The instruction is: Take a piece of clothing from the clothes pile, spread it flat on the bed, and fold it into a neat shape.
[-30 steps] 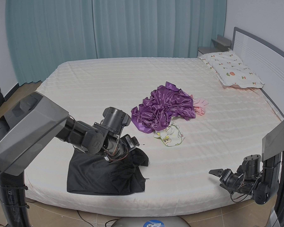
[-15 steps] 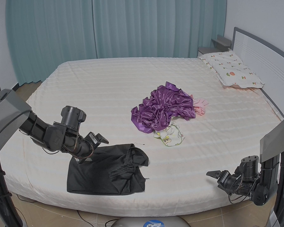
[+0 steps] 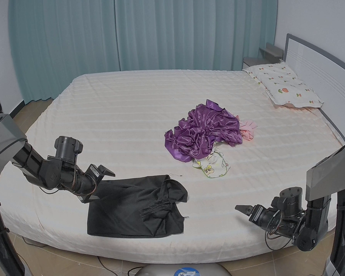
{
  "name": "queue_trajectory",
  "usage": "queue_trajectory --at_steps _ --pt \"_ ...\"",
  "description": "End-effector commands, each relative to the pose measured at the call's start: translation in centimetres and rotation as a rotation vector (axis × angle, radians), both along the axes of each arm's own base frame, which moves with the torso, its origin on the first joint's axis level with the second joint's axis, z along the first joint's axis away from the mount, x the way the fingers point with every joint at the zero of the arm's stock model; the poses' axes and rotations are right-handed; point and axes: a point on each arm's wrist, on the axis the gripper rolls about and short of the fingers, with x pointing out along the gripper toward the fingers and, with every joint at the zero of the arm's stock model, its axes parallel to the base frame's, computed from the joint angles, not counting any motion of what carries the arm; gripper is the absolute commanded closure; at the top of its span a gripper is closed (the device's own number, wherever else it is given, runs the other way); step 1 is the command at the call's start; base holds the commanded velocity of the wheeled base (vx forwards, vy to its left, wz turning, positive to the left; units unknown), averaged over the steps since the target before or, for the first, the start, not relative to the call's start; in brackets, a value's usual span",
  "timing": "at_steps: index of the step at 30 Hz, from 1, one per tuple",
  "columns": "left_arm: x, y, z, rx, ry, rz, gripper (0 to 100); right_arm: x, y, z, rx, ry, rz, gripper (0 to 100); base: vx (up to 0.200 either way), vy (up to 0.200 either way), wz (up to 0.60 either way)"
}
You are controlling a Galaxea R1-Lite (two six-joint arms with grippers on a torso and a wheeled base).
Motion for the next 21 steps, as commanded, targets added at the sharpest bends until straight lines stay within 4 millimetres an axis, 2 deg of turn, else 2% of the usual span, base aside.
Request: queue_trajectory --at_steps 1,6,9,13,21 --pt "0.1 0.7 -0.1 -0.006 0.004 0.014 0 1.4 2.8 0.2 -0.051 -0.047 0.039 0 0.000 0.200 0.00" --pt "0.2 1.2 -0.8 -0.002 0.021 0.028 0 2.5 4.0 1.4 -0.081 -0.078 0.074 0 0.000 0.200 0.00" --pt "0.3 1.7 -1.2 0.016 0.025 0.017 0 3.4 6.3 2.9 -0.108 -0.074 0.124 0 0.000 0.200 0.00" --pt "0.3 1.9 -1.5 0.010 0.034 0.010 0 4.1 9.1 3.6 -0.164 -0.064 0.156 0 0.000 0.200 0.00" --pt "0.4 2.2 -1.8 -0.001 0.041 0.011 0 4.8 11.0 3.8 -0.272 -0.072 0.187 0 0.000 0.200 0.00"
